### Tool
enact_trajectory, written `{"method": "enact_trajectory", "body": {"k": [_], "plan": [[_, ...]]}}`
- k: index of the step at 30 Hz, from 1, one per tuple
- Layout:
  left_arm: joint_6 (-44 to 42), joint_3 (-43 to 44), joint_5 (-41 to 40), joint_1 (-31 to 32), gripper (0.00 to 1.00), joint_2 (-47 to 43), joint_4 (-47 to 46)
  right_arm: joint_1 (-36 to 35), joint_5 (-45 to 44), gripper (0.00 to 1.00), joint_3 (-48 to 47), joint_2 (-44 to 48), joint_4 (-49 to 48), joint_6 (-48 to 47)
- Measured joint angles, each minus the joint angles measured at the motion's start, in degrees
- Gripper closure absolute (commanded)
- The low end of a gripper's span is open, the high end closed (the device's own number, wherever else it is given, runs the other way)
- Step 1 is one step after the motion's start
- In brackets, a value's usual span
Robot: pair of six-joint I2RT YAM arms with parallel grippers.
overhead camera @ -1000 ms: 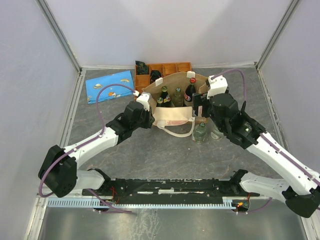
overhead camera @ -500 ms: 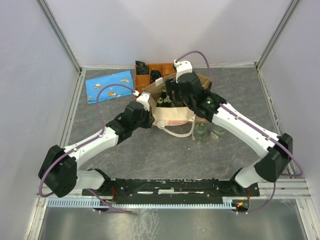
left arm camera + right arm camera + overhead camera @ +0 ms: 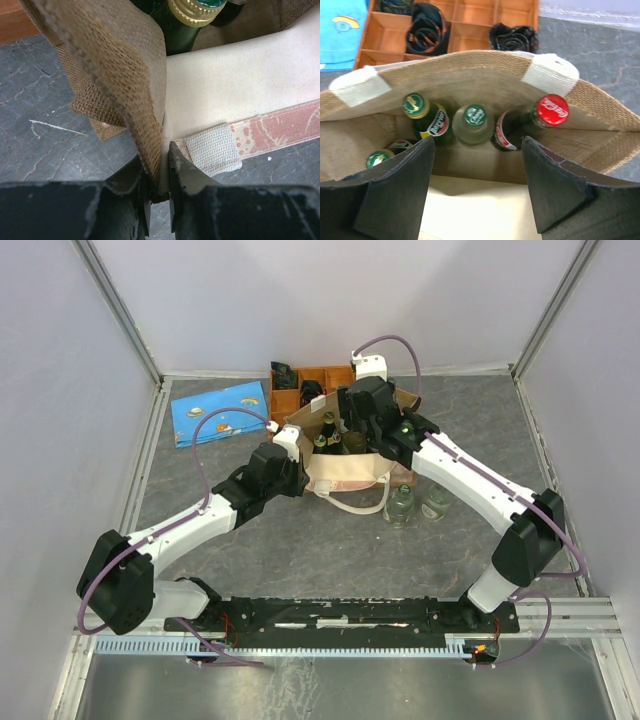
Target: Take the beverage out of the canvas bag
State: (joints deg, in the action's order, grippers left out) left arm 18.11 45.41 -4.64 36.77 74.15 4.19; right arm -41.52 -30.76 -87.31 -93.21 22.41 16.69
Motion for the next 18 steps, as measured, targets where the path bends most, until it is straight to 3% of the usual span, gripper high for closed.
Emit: {"method": "enact_trajectory", "body": {"k": [18], "plan": [[-0.02,0.83,-0.37,0.00,0.97,1.25,0.07,7.26,-2.95,0.17,0.22,-1.33,1.33,3.45]]}}
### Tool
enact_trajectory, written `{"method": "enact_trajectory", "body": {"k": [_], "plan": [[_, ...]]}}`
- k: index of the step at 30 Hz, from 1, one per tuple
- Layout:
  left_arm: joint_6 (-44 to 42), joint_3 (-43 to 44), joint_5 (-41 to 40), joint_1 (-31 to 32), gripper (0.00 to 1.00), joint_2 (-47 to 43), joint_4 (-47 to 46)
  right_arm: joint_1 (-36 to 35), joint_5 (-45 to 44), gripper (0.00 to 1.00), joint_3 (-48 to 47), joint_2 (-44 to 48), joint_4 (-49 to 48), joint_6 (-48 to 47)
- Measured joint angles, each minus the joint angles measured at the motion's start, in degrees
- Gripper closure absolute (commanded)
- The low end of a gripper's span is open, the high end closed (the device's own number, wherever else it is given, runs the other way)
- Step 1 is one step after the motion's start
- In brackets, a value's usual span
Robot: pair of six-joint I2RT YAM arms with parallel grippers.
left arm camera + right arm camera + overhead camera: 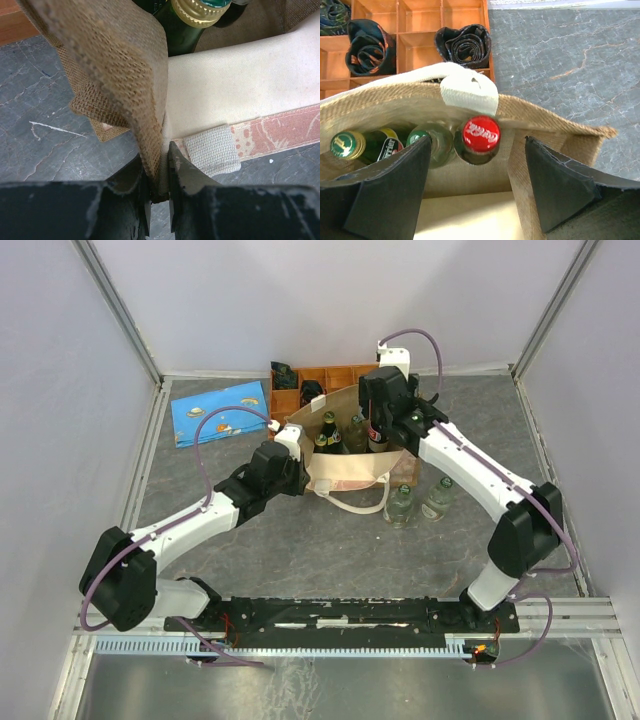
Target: Take the beverage out of the canvas bag
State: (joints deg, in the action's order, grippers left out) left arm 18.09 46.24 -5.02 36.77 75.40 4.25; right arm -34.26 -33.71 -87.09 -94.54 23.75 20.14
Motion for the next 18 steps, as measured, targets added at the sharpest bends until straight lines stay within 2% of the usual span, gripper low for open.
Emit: {"method": "enact_trajectory", "body": {"k": [7,12,18], "plan": [[0.00,0.00,-0.02,0.00,0.97,0.00,0.00,2.03,0.37,0.24,-3.54,-5.68,-0.17,-0.04],[0.00,0.00,-0.04,0.00,0.97,0.00,0.00,2.40,0.61,0.45,-4.20,-6.91,-0.24,-0.31],[0.02,0.00,-0.09,0.00,0.97,0.00,0.00,2.45,0.55,0.63,-4.22,-7.08,-0.39,-0.28]]}}
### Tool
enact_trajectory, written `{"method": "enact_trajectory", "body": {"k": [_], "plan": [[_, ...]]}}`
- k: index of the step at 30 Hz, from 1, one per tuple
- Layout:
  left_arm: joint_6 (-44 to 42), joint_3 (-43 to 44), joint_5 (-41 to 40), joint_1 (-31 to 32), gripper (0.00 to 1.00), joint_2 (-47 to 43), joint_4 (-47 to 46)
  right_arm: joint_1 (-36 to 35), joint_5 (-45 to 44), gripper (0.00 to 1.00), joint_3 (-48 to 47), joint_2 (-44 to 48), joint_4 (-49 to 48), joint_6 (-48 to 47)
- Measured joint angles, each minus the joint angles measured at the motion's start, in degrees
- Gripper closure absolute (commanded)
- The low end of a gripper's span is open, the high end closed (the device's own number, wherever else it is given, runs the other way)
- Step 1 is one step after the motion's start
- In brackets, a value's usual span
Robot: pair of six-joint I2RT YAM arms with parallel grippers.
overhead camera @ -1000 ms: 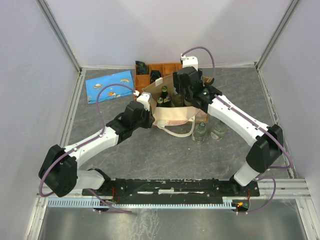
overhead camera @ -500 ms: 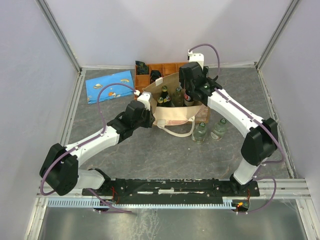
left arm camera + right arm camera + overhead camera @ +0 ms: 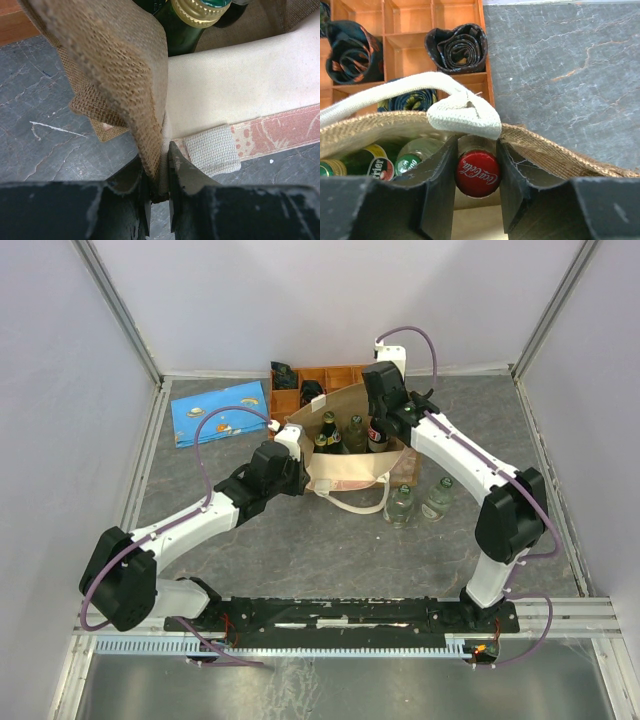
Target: Take the beverage out of the canvas bag
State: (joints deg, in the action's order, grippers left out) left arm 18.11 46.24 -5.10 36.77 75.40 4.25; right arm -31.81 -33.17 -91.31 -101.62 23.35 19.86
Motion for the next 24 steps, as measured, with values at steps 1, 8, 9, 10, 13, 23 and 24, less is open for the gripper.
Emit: {"method": "enact_trajectory", "body": {"k": [1,8,9,10,13,23,24], "plan": [[-0.02,0.00,-0.02,0.00,0.97,0.00,0.00,0.00,0.02,0.64,0.00,-0.07,-0.04,-0.04],[0.00,0.00,-0.35,0.11,0.97,0.00,0.00,0.07,0.35,0.47,0.00,-0.22,-0.09,0.37],[0.00,0.00,-0.35,0.11,0.97,0.00,0.00,0.07,0.37,0.47,0.02,-0.31,0.04,0.46],[0.00,0.00,-0.35,0.11,0.97,0.00,0.00,0.07,0.44,0.47,0.04,-0.48,0.17,0.44],[-0.02,0.00,-0.35,0.11,0.97,0.00,0.00,0.02,0.74,0.49,0.33,-0.70,0.68,0.42],[-0.02,0.00,-0.35,0.11,0.97,0.00,0.00,0.04,1.03,1.00,0.59,-0.79,0.02,0.63],[-0.02,0.00,-0.35,0.11,0.97,0.00,0.00,0.04,1.05,1.00,0.59,-0.79,-0.04,0.39]]}}
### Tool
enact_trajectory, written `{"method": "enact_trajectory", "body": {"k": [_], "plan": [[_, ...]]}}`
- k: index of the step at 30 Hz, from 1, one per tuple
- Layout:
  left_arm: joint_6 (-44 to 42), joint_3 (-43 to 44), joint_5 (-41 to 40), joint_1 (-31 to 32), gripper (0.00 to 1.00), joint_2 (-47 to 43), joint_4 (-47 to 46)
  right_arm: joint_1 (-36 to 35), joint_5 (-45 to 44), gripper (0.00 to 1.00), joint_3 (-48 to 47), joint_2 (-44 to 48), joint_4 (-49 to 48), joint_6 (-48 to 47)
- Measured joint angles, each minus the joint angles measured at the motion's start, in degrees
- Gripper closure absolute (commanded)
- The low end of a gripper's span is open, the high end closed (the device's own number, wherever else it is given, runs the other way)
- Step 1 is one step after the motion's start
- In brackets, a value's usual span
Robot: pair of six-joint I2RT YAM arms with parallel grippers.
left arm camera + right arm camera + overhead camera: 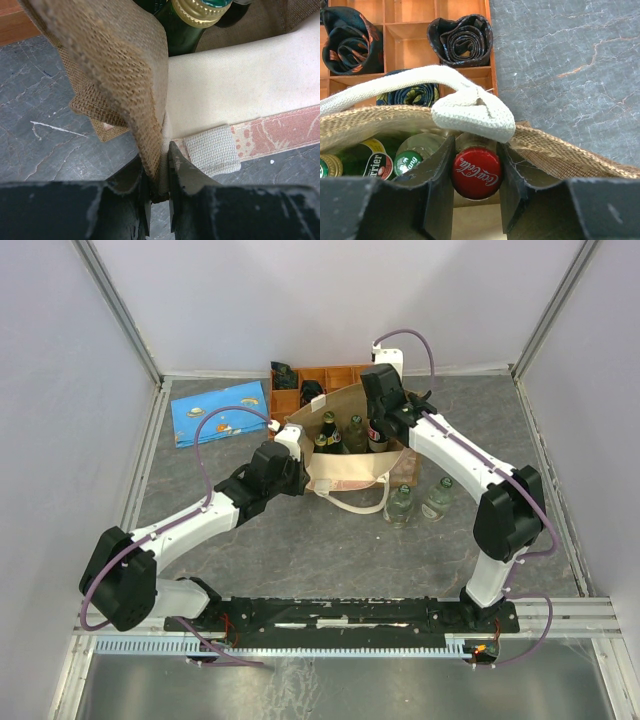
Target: Take the beverage out of the canvas bag
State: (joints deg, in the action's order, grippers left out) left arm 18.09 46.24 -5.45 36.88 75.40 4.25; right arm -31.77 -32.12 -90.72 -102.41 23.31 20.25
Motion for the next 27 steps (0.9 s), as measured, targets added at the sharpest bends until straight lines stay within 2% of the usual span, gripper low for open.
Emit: {"method": "enact_trajectory", "body": {"k": [10,17,27], "plan": [[0.00,0.00,-0.02,0.00,0.97,0.00,-0.02,-0.04,4.11,1.00,0.92,0.87,-2.08,-8.13],[0.00,0.00,-0.02,0.00,0.97,0.00,-0.02,-0.04,7.04,1.00,-2.34,1.53,-0.35,-12.63],[0.02,0.00,-0.02,0.00,0.97,0.00,-0.04,-0.28,8.96,1.00,-7.41,8.76,0.81,-14.64]]}}
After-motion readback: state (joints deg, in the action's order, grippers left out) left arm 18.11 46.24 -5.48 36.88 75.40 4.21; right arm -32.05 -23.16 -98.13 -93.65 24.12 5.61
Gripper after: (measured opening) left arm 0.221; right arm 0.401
